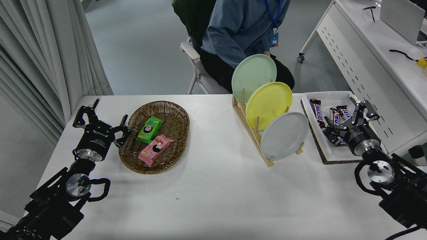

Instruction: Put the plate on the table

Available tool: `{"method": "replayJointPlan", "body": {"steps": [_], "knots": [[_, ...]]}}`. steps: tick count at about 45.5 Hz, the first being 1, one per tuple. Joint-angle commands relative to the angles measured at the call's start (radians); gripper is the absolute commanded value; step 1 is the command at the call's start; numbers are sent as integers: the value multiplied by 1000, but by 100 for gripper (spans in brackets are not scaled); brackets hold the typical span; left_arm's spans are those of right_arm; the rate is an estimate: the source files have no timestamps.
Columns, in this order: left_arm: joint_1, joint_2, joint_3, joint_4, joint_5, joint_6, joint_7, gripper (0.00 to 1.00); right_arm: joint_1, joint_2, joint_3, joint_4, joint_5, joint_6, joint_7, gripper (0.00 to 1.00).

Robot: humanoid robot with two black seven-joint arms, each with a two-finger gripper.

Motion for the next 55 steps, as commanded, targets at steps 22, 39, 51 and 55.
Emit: {"method": "replayJointPlan", "body": {"steps": [22,39,51,55], "knots": [[0,0,-1,1,0,0,0,100,170,-196,-492,150,-4,-2,-8,99],[0,-1,-1,1,0,0,0,100,456,-375,-1043,438,34,105,-9,99],[0,0,1,1,0,0,0,100,560,-451,-1138,556,119,156,-9,99],[0,0,1,0,0,0,0,100,582,-455,-1182,576,117,161,-9,99]]}}
